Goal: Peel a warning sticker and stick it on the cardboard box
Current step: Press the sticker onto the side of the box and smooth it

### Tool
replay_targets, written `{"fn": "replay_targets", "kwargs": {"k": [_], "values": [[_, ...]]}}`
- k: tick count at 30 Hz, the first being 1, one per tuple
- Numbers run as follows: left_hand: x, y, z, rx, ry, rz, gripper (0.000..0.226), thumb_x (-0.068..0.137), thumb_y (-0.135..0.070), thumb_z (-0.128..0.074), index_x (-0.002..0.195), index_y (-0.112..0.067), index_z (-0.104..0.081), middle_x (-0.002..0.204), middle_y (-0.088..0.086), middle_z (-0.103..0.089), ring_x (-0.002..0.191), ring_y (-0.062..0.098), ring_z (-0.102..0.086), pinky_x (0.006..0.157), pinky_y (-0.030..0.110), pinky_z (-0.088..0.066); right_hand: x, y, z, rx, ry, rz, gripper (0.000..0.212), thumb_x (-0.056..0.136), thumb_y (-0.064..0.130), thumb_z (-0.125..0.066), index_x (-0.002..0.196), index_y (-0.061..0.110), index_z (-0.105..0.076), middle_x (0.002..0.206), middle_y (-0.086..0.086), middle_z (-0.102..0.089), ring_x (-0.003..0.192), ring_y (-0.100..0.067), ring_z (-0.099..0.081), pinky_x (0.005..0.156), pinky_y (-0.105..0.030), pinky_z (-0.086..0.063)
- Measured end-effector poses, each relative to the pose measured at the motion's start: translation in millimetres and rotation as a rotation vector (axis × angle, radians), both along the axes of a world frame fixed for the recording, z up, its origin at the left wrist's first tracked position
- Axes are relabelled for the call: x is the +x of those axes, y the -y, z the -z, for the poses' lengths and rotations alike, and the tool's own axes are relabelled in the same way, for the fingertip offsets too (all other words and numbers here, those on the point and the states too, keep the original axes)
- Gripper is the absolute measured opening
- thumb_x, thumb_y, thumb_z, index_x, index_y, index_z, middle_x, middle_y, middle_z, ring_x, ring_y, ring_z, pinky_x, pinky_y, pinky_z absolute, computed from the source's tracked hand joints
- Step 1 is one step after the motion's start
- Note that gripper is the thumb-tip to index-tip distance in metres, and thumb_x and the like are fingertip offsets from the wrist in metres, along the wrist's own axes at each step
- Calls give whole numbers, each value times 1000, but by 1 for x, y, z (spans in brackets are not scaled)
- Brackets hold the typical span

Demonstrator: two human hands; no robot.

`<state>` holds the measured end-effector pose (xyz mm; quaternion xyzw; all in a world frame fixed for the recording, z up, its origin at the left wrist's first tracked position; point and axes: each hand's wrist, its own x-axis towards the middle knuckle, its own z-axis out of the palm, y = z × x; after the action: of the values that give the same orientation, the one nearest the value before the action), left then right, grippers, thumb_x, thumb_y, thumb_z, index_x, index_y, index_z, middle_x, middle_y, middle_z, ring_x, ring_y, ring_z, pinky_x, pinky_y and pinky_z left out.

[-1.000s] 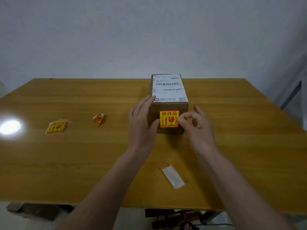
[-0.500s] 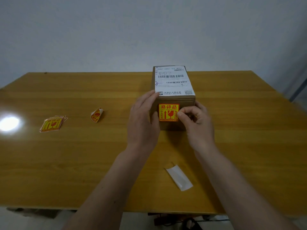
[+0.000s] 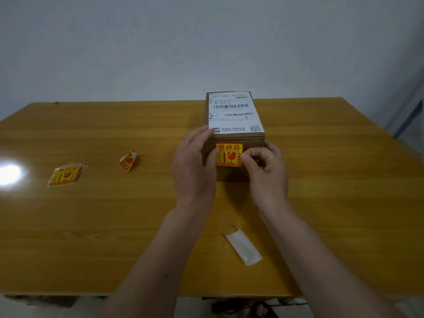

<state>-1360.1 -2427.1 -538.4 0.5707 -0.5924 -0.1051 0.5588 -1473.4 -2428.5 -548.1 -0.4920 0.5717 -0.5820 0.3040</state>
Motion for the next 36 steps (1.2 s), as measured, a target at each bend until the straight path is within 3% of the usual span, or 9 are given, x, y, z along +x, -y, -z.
{"fn": "replay_targets", "kwargs": {"k": [5, 18, 24, 30, 34, 36], "values": [[-1, 1, 0, -11, -22, -8, 43, 81, -5, -68, 123, -15, -61, 128, -2, -59, 120, 12, -53, 98, 41, -50, 2, -2, 0, 9, 8, 14, 9, 85, 12, -65, 78, 18, -65, 135, 1, -47, 121, -16, -49, 98, -29, -42], [-4, 6, -1, -31, -39, -63, 37, 81, -8, -69, 116, -16, -64, 123, -2, -62, 115, 10, -56, 93, 38, -53, 4, -2, 0, 20, -15, 35, 5, 86, 13, -63, 86, 12, -68, 134, 1, -46, 116, -8, -45, 87, -16, -40], [-6, 6, 1, -53, -35, -72, 35, 81, -7, -69, 115, -15, -65, 122, -1, -62, 115, 12, -56, 92, 39, -53, 7, -1, 2, 6, -17, 58, 4, 86, 14, -63, 84, 12, -67, 132, 2, -47, 117, -10, -47, 93, -21, -39], [-5, 7, 2, -72, -20, -78, 34, 81, -7, -69, 114, -15, -65, 121, 0, -63, 114, 12, -57, 90, 39, -54, 8, 2, 4, 22, -10, 94, 10, 87, 16, -63, 88, 7, -68, 136, 5, -46, 116, 1, -40, 96, -19, -34], [-5, 7, 3, -66, -8, -78, 34, 81, -8, -69, 114, -16, -65, 122, -2, -62, 114, 11, -57, 90, 39, -54, 6, 2, 5, 16, -3, 87, 11, 86, 16, -64, 86, 7, -70, 138, 4, -48, 125, -7, -44, 106, -30, -38], [-5, 8, 3, -71, -2, -79, 34, 81, -9, -69, 114, -16, -65, 121, -2, -62, 113, 11, -57, 90, 39, -54, 6, 1, 5, 16, -7, 79, 12, 88, 16, -62, 86, 7, -71, 138, 4, -48, 125, -5, -43, 106, -29, -38]]}}
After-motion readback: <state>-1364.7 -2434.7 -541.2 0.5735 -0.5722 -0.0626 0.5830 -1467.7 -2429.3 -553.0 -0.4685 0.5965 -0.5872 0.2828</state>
